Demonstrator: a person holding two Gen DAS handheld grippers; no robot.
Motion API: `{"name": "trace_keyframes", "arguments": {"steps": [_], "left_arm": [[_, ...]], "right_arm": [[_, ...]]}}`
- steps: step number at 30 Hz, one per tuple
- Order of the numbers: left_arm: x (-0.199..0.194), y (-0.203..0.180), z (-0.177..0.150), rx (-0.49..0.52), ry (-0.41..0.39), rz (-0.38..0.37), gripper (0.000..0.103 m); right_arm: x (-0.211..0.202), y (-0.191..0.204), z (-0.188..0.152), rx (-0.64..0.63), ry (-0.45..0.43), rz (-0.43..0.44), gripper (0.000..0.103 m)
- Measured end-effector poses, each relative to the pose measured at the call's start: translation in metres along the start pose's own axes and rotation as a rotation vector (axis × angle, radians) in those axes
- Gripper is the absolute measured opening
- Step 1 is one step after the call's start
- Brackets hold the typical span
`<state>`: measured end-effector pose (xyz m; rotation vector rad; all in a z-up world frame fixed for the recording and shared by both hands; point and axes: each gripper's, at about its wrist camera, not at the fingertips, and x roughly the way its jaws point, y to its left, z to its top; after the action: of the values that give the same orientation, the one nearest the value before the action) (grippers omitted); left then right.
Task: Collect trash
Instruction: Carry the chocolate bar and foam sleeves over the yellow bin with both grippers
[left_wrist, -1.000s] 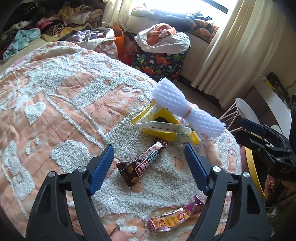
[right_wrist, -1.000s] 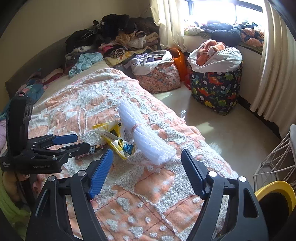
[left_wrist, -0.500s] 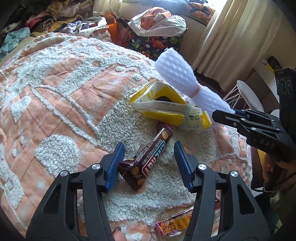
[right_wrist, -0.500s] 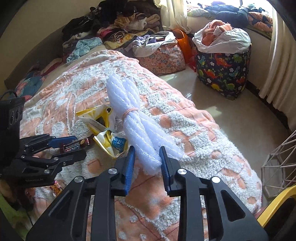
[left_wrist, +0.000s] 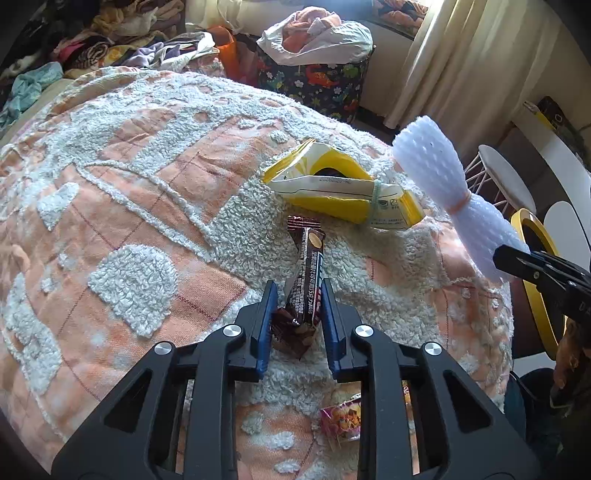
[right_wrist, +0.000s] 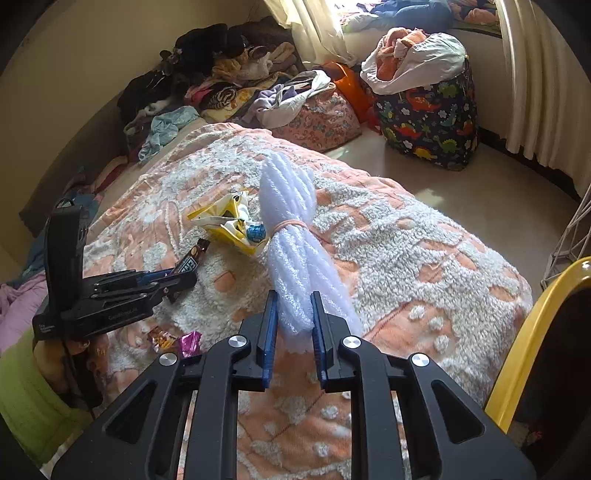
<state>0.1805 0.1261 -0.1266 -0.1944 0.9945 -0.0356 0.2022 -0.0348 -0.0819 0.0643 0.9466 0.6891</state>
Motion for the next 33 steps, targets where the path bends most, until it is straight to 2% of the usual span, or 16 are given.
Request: {"name": "trace_keyframes", "arguments": {"steps": [10, 20, 33], "left_arm": [[-0.029, -0.01, 0.001, -0.046, -0.07, -0.028, 0.011], [-0.053, -0.056, 0.017, 0.022, -0.144, -0.072, 0.011], [-0.058, -0.113, 0.02, 0.11, -0.156, -0.135, 0.011]], "right_arm": [[-0.036, 0.006, -0.015, 0.017, -0.05, 0.031, 0.015], [-0.067, 0.006, -0.02, 0.019, -0.106, 0.044, 0.015], [-0.107, -0.017, -0.034, 0.061, -0.177, 0.003, 0.015]]}}
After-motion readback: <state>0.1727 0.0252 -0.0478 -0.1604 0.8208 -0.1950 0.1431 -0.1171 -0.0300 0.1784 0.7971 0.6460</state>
